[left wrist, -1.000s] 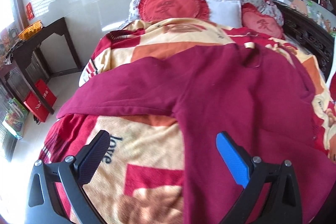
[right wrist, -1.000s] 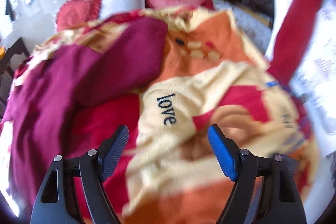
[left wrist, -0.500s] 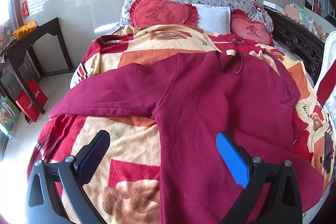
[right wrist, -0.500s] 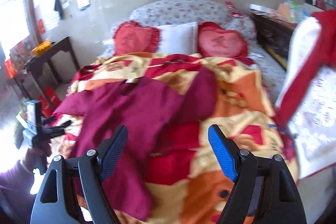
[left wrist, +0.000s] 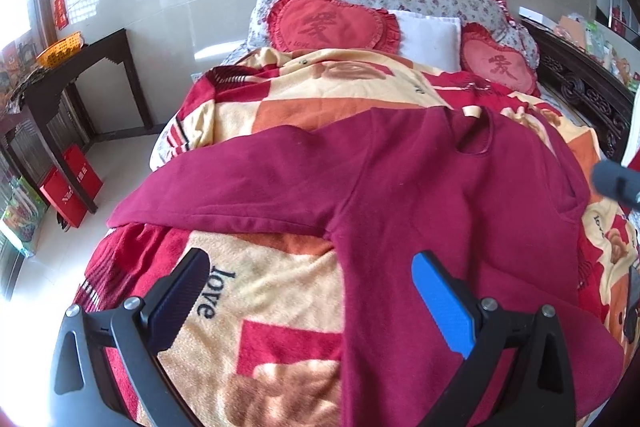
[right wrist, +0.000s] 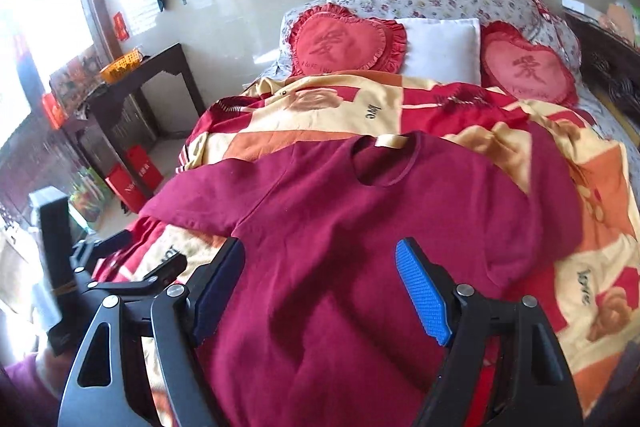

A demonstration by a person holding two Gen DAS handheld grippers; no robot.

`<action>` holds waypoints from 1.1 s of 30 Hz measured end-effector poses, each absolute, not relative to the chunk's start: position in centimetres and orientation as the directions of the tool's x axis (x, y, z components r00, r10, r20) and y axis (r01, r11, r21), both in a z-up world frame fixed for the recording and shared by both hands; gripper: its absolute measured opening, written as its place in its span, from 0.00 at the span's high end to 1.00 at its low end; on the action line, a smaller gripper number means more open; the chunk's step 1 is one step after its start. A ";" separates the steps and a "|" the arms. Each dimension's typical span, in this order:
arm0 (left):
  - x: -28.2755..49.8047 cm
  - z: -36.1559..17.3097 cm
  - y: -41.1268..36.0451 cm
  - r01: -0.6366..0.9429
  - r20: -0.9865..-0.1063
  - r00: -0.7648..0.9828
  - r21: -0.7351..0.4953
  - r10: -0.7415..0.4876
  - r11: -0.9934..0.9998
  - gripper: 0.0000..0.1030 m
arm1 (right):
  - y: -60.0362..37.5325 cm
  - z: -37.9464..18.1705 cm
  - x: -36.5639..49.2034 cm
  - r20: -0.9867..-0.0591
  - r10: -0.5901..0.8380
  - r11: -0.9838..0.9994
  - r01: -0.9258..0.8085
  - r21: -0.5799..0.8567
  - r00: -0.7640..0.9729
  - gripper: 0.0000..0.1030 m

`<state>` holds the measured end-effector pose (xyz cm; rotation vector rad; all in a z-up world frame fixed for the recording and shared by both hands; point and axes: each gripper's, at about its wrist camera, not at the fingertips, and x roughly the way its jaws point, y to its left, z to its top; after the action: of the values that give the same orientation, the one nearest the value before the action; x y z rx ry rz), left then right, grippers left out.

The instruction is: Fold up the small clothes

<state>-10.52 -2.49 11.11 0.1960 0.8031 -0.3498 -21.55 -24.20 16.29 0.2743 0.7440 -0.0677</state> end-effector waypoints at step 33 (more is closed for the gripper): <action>-7.7 9.1 -2.8 0.338 -0.762 0.617 0.032 -0.197 0.940 0.00 | -23.1 10.1 -16.4 -0.744 -0.122 0.956 0.279 0.089 0.656 0.41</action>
<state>-7.70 -2.79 9.11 0.1787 0.8521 -0.3097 -16.38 -23.05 10.15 0.2028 0.8252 -0.2288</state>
